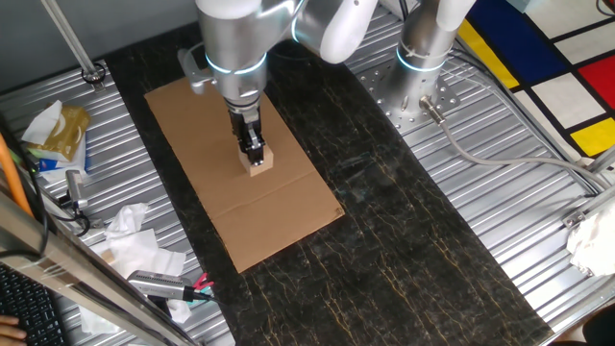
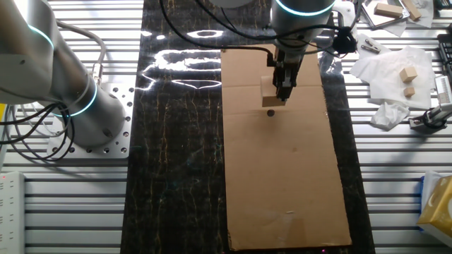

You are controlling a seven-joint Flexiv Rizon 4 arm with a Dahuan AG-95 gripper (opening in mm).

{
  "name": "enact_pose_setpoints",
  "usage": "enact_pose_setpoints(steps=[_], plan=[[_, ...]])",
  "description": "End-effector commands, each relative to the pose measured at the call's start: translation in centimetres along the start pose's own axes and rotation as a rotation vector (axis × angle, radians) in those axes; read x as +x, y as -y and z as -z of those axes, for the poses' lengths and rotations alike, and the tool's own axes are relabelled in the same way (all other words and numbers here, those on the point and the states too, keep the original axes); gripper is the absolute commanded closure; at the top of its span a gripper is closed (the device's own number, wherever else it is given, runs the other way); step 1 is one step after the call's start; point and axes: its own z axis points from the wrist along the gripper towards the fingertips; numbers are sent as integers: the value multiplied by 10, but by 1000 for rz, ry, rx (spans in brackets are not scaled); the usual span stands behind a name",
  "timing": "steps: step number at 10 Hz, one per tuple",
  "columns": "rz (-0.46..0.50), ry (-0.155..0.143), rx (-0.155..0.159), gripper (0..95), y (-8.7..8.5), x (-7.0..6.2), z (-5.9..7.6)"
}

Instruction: Grab the block and place it at the designated location

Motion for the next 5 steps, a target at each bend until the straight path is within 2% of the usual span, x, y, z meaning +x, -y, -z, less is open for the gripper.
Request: enact_pose_setpoints(steps=[1,5], plan=[[16,1,0,950,1,1,-1],[30,9,0,950,6,1,-8]])
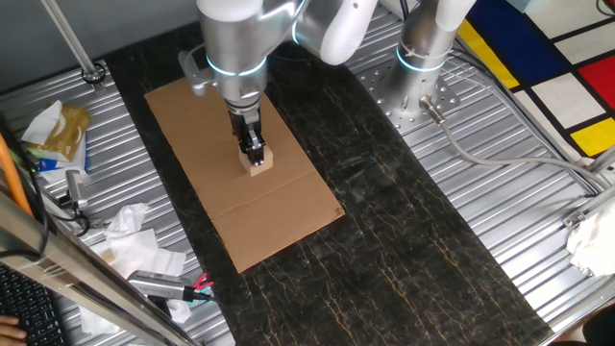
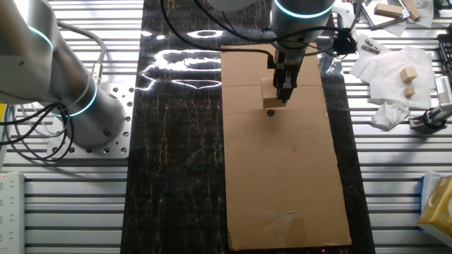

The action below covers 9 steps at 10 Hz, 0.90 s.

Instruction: Grab the block and place it at the designated location

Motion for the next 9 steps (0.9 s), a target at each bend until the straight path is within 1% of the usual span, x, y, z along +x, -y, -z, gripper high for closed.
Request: enact_pose_setpoints(steps=[1,4,9], plan=[[3,5,0,950,2,0,-2],[16,14,-3,950,9,1,-9],[23,16,-2,950,9,3,-14]])
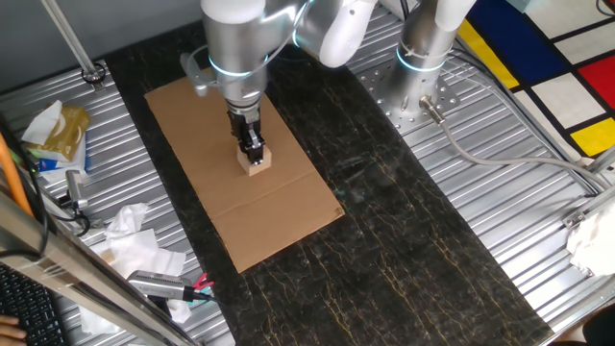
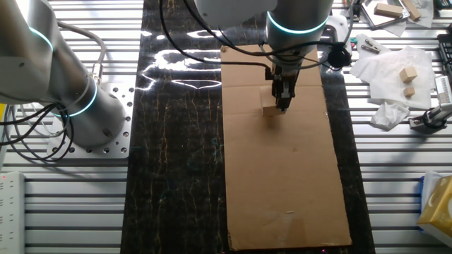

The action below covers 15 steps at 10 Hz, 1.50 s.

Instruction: Grab the block and place it at the designated location

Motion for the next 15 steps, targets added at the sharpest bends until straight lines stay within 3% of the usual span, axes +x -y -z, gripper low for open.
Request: enact_pose_setpoints(steps=[1,15], plan=[[3,2,2,950,1,1,-1],[24,19,-20,950,9,4,-13]])
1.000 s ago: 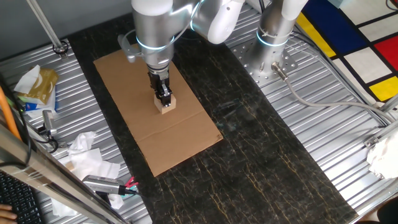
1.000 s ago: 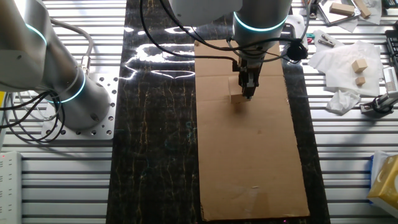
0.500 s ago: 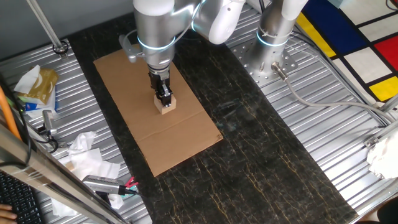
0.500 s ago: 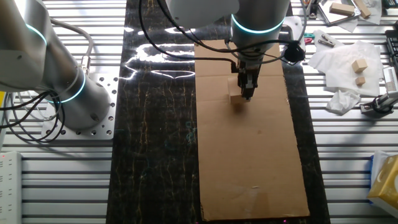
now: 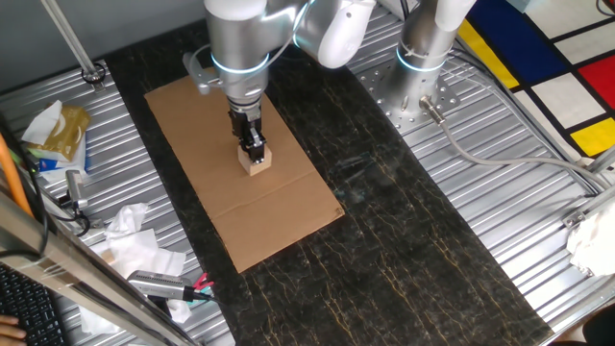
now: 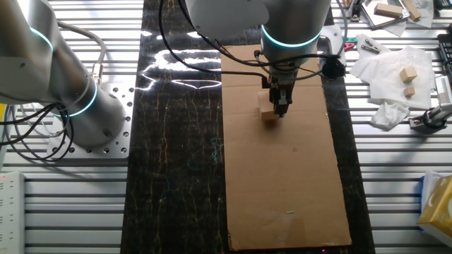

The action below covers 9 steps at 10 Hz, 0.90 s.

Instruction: Grab the block and place it at the designated location

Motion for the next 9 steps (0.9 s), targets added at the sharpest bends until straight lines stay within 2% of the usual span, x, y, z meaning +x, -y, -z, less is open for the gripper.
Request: enact_pose_setpoints(steps=[1,9], plan=[[1,3,-1,950,0,-1,-2],[-4,6,3,950,0,-1,-5]])
